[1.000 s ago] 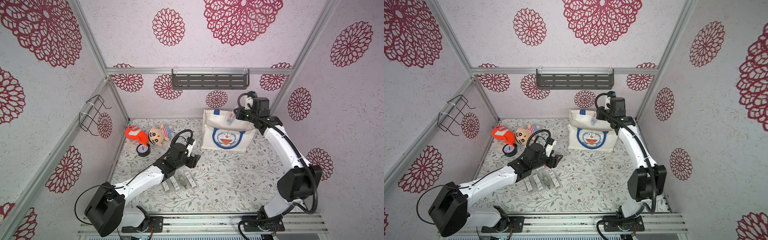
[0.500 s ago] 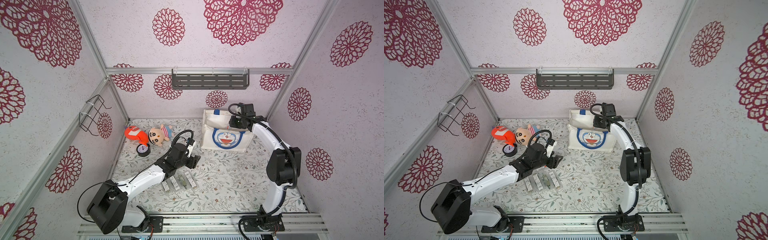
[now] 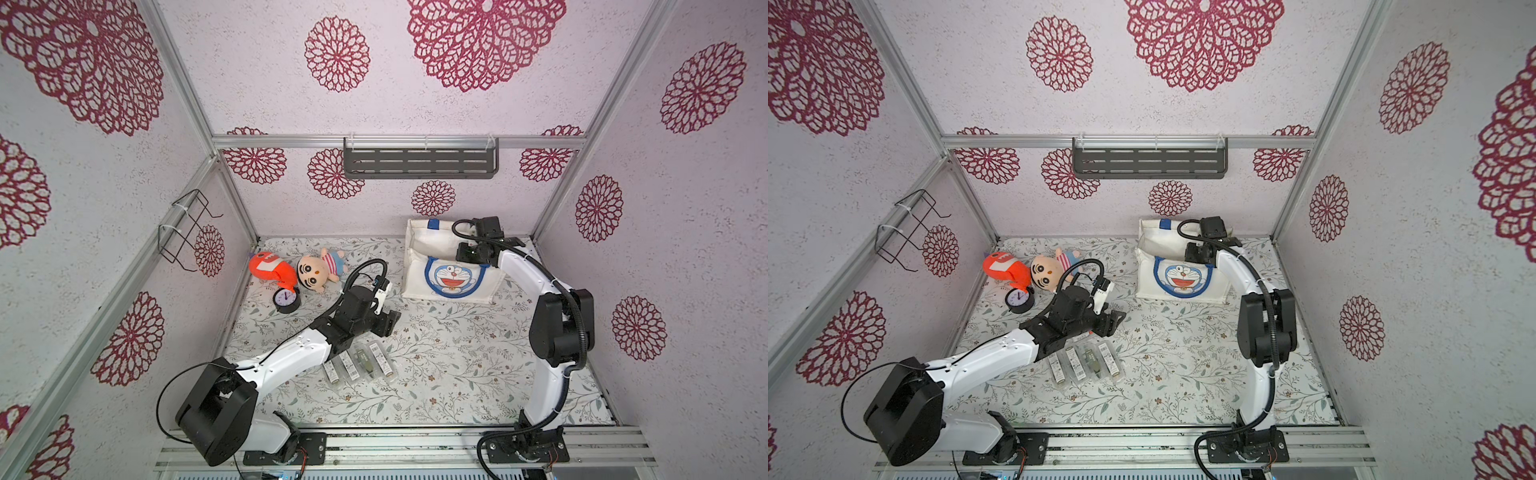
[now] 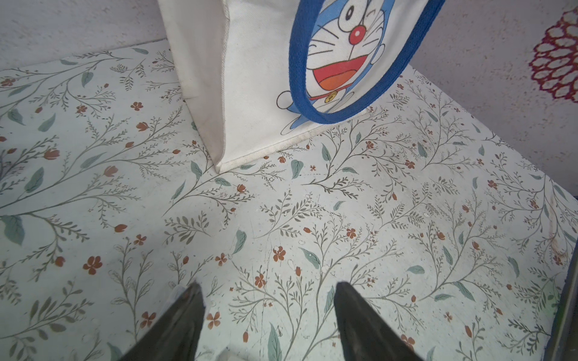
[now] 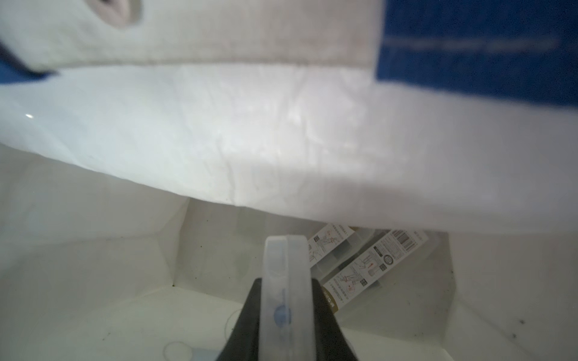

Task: Put the compass set into the canvas bag
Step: Place the compass set in the canvas bag.

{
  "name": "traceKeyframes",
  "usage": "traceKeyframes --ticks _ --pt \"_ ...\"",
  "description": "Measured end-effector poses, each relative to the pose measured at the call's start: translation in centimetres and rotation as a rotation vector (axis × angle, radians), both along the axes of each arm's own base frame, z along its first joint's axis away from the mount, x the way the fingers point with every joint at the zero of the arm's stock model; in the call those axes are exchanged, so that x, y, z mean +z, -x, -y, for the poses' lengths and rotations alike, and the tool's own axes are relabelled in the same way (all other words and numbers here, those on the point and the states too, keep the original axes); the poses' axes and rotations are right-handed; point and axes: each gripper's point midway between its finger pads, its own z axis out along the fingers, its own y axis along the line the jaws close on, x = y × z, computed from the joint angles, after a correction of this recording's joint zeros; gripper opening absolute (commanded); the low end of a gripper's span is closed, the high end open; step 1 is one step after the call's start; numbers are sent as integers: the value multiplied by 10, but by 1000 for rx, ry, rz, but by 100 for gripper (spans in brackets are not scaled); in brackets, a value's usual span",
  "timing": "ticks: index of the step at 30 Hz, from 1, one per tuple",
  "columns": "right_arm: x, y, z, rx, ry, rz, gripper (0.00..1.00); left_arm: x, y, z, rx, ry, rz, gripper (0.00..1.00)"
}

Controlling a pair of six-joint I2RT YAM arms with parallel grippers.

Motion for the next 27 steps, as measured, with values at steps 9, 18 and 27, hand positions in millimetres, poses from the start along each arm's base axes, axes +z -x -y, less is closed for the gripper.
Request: traceKeyframes --ticks 9,18,27 --pt "-6 1 -7 11 7 -11 51 -3 -4 -7 32 -3 -15 71" --pt "44 2 -17 27 8 98 60 -14 -9 -34 125 -20 -72 71" --pt "164 48 -12 29 -54 395 65 -36 -3 -70 253 -78 -194 72"
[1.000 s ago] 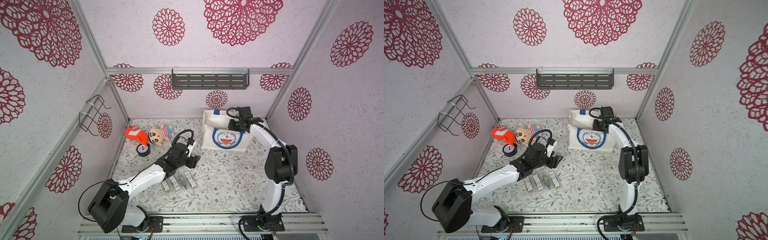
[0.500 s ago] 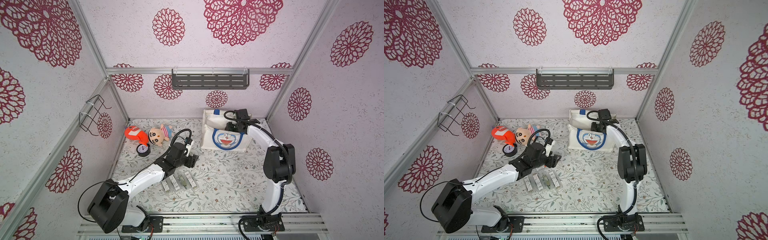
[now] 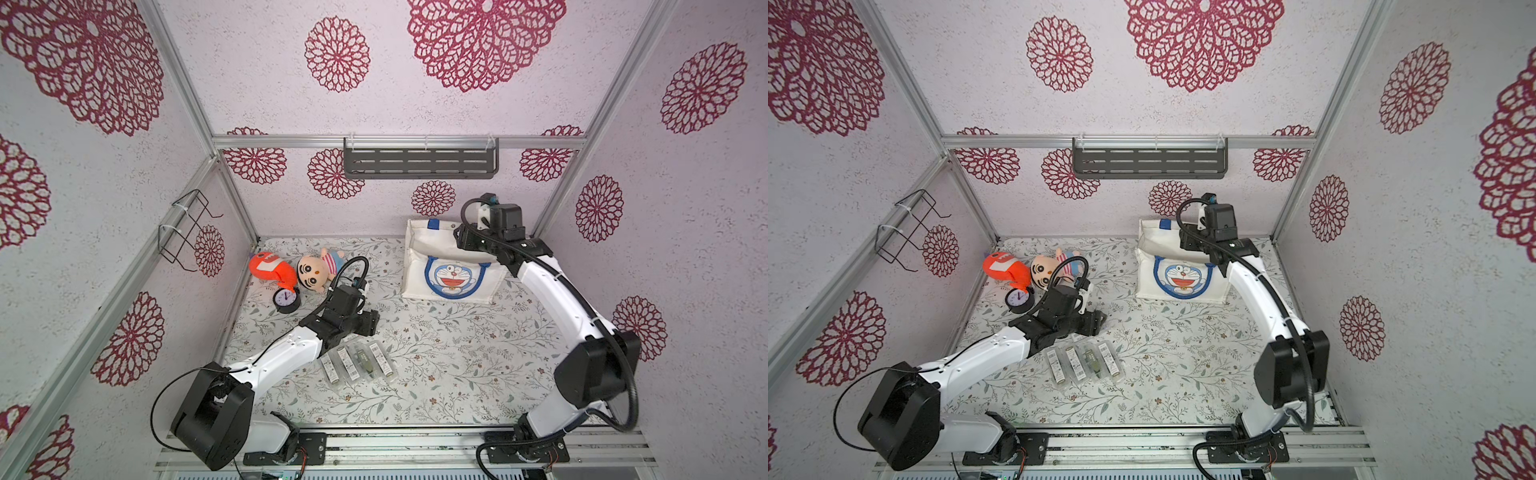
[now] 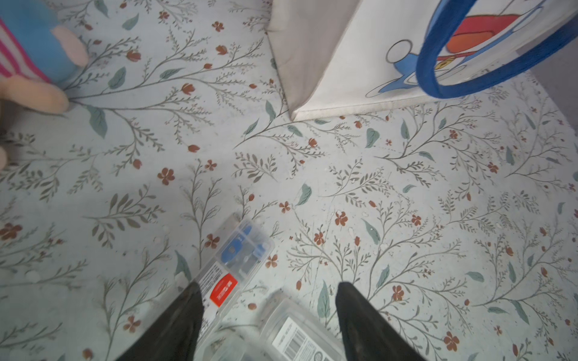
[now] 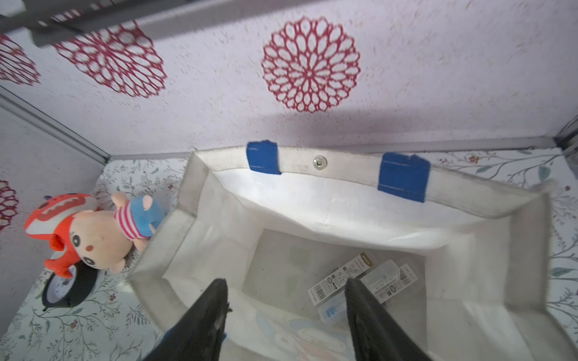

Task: Put the compass set into the canvas bag
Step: Place the compass set in the canvas bag, then pick up the compass set at the center of the board.

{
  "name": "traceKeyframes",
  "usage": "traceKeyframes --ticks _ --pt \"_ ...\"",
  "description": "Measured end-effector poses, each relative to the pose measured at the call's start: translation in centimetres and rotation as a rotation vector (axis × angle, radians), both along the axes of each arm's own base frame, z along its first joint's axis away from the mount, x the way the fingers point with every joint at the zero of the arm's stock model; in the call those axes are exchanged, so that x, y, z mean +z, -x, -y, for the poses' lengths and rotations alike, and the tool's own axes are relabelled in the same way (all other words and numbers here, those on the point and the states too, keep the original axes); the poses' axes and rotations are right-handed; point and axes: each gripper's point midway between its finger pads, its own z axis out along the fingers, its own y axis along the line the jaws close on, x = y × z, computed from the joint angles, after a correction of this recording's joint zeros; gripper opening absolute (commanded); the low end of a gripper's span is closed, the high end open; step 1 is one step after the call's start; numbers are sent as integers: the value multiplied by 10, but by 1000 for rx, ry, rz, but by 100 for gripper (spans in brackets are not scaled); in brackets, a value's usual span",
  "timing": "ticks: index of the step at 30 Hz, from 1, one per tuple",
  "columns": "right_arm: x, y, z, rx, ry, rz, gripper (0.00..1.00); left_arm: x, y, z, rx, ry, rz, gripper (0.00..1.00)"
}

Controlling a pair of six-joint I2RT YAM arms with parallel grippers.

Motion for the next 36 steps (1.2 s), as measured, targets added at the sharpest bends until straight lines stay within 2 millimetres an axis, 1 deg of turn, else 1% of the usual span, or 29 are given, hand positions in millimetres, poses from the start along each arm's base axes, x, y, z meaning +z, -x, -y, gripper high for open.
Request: traceKeyframes --ticks 3,4,6,10,13,16,18,20,24,27,31,36 --pt "22 21 6 -2 -22 79 66 -9 8 -14 52 -32 -61 72" --pt "26 28 8 -2 -27 96 66 -12 12 -19 70 -44 -85 72" --pt "26 39 10 3 -35 113 67 -16 18 -27 101 -66 -124 72" --pt "14 52 10 20 -43 104 67 -20 30 -42 180 -109 -208 73" --pt "0 56 7 43 -47 81 67 -21 38 -50 235 -121 -257 74" --pt "-13 58 4 59 -49 57 68 -27 46 -55 250 -142 -306 74" --pt "-18 59 3 70 -51 45 68 -30 49 -51 210 -157 -338 74" --pt "-21 60 1 82 -55 40 68 -31 48 -45 146 -196 -360 74" --pt "-17 65 -3 108 -69 49 69 -24 29 -31 -12 -289 -347 75" --pt "-9 69 -4 121 -80 71 69 -27 19 -24 -123 -354 -335 75" --pt "1 75 -4 129 -89 97 70 -42 16 -25 -232 -428 -358 76" --pt "2 79 -6 144 -99 103 70 -58 13 -34 -313 -489 -382 77"
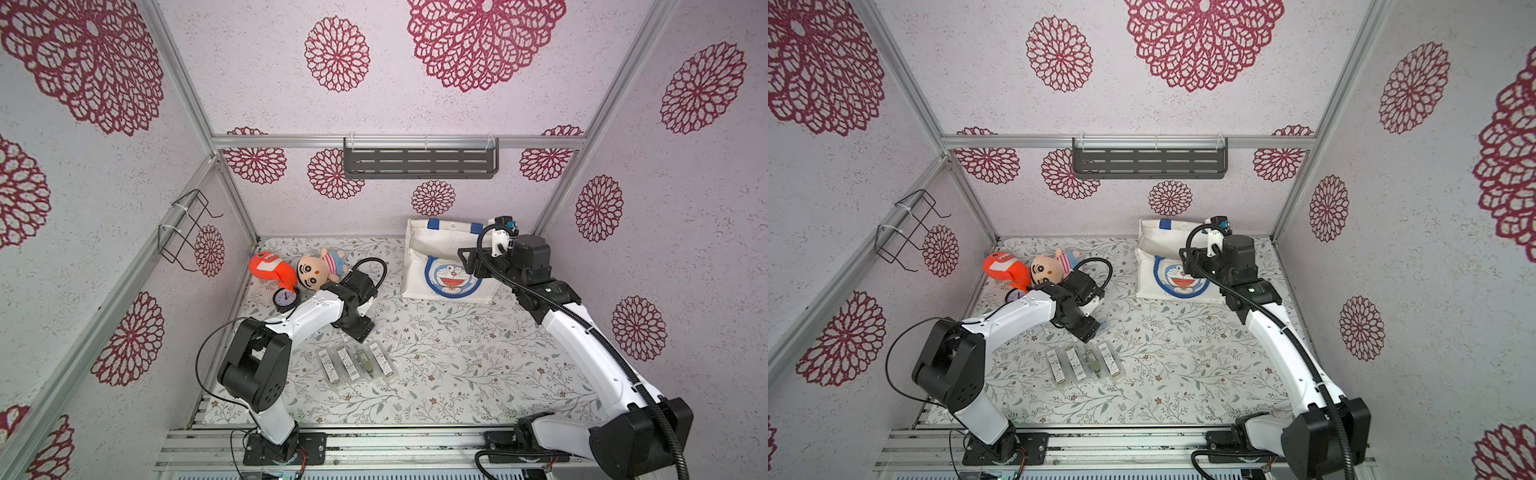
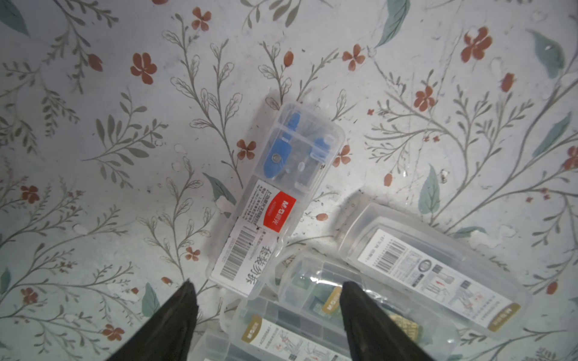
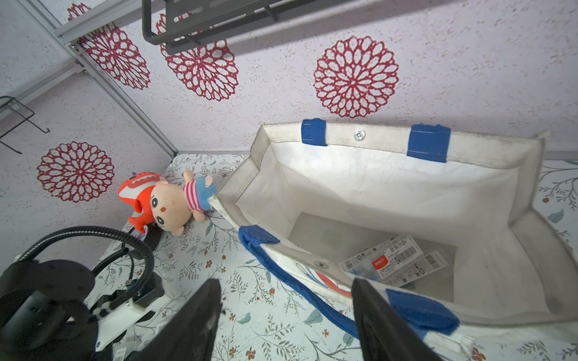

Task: Put the compass set into the canvas bag
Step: Pick up the compass set at the center of the board.

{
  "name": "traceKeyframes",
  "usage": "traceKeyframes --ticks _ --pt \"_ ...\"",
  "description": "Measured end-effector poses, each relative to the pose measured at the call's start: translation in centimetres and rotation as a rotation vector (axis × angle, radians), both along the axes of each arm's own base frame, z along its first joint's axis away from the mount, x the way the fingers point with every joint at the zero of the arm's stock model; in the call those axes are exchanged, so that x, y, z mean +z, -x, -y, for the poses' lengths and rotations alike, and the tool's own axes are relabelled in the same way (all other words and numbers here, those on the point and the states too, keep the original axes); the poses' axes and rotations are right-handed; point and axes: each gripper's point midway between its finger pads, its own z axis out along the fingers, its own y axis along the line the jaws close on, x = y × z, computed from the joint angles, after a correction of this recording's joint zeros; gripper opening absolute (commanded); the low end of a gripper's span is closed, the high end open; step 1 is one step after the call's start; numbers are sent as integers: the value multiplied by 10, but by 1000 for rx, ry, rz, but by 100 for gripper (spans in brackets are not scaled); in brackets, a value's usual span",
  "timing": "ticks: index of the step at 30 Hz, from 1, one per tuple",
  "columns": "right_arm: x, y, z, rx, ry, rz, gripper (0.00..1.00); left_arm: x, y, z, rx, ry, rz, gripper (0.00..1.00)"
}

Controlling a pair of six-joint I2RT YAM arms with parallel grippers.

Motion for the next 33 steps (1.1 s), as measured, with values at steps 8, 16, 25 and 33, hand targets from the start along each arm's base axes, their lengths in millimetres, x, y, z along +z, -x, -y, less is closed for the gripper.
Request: traceKeyframes --ticks 8,16,25,33 --pt "0 1 -1 8 -5 -2 70 -20 -4 -4 -67 -43 -25 77" --pt "-1 1 -2 11 -6 -3 70 -41 -10 -11 -64 -61 -28 75" --pt "-7 -2 -5 21 -6 -21 70 -48 -20 -32 6 -72 -29 71" --pt "-8 -3 -5 22 -5 -24 71 -48 -22 -31 25 -52 -35 75"
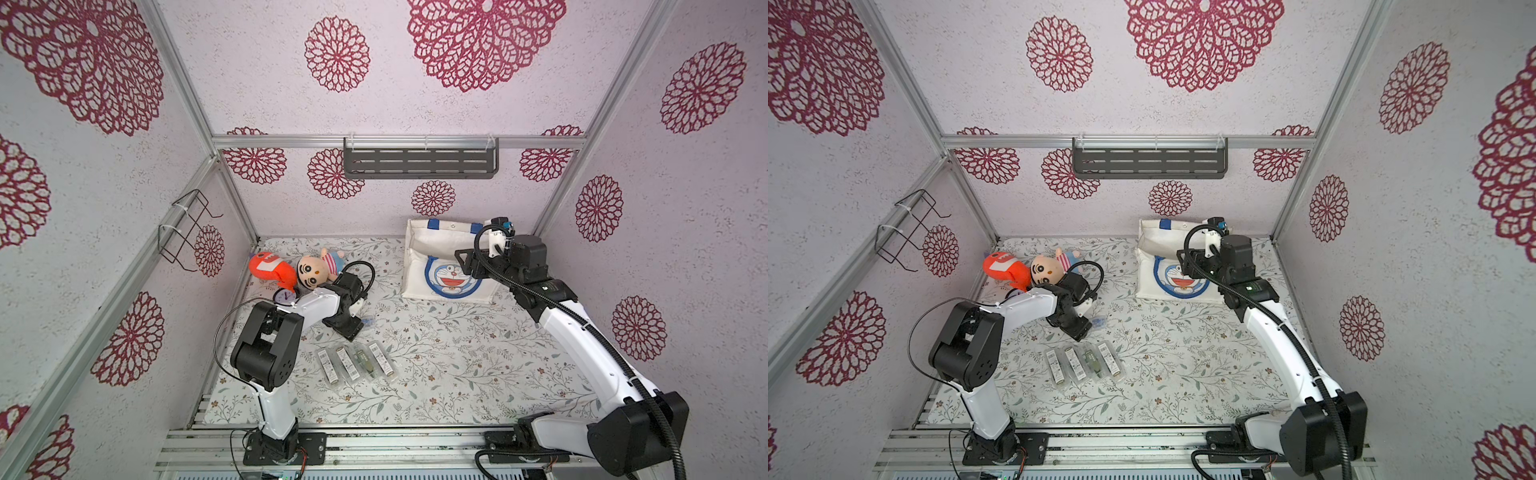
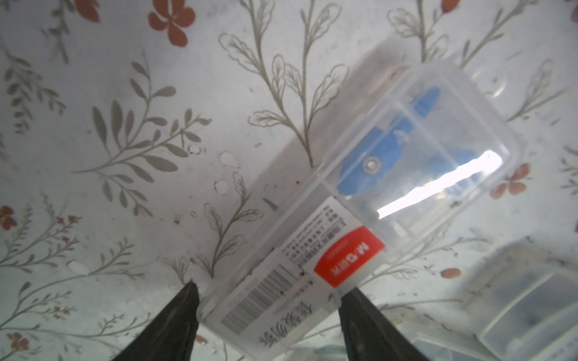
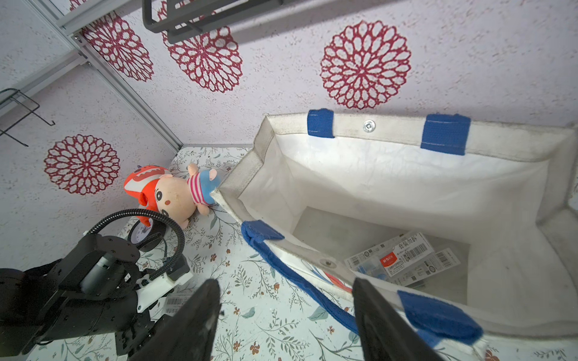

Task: Put the compass set into the canvas bag
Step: Pick up the compass set at the center of the board.

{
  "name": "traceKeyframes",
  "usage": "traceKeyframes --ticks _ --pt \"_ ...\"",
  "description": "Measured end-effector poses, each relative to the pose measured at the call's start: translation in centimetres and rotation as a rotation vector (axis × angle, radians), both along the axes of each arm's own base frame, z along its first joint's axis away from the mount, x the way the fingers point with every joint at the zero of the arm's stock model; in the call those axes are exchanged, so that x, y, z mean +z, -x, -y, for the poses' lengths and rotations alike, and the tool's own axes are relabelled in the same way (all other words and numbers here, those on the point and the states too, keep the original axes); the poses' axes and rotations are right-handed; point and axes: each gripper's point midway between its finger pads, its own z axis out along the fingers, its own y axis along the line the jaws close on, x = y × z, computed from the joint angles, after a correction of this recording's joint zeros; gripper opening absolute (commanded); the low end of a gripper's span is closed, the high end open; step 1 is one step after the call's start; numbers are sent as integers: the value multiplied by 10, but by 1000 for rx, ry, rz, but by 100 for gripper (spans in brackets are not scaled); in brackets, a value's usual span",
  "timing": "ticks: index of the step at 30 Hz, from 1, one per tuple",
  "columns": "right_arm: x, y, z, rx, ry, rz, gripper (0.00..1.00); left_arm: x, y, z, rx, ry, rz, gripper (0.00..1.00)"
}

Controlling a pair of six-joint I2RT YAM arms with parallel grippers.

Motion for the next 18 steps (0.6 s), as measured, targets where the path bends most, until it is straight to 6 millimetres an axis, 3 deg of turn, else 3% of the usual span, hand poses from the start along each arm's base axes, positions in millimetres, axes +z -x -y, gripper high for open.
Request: traceKeyframes --ticks 18 --pt "1 0 -1 7 -3 1 71 -2 4 22 -57 43 -31 76"
